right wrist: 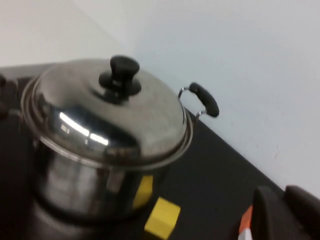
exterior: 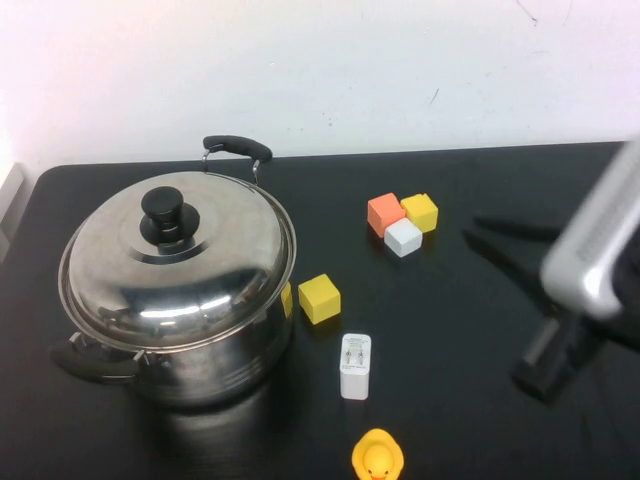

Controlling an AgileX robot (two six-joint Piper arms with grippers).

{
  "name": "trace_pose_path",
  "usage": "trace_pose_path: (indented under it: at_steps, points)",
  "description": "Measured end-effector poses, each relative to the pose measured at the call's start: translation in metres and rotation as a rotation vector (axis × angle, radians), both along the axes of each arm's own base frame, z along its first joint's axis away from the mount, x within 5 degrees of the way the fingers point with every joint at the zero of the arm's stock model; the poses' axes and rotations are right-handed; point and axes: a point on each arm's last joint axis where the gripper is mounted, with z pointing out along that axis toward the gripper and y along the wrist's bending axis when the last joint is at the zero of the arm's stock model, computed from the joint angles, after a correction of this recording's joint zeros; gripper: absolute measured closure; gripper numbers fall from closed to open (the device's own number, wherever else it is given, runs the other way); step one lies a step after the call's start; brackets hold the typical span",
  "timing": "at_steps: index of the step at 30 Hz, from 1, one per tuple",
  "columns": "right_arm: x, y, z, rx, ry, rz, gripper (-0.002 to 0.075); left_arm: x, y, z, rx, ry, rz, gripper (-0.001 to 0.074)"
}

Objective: Cover the pot

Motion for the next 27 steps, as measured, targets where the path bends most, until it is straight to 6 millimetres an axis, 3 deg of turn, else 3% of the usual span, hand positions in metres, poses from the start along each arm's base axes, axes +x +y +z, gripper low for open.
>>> trace_pose_path:
  at_steps: [9,20,27]
  points:
    - [-0.016,-0.017,-0.040,-0.082,0.065,-0.009,0.0680,0.000,0.000,0.000,0.000,0.000,0.000,0.0737]
    - [-0.053,-0.055,-0.031,0.013,-0.030,-0.037,0.0684,0.000,0.000,0.000,0.000,0.000,0.000,0.0737]
    - [-0.084,-0.095,-0.047,-0.067,-0.056,-0.099,0.0685,0.000,0.000,0.000,0.000,0.000,0.000,0.0737]
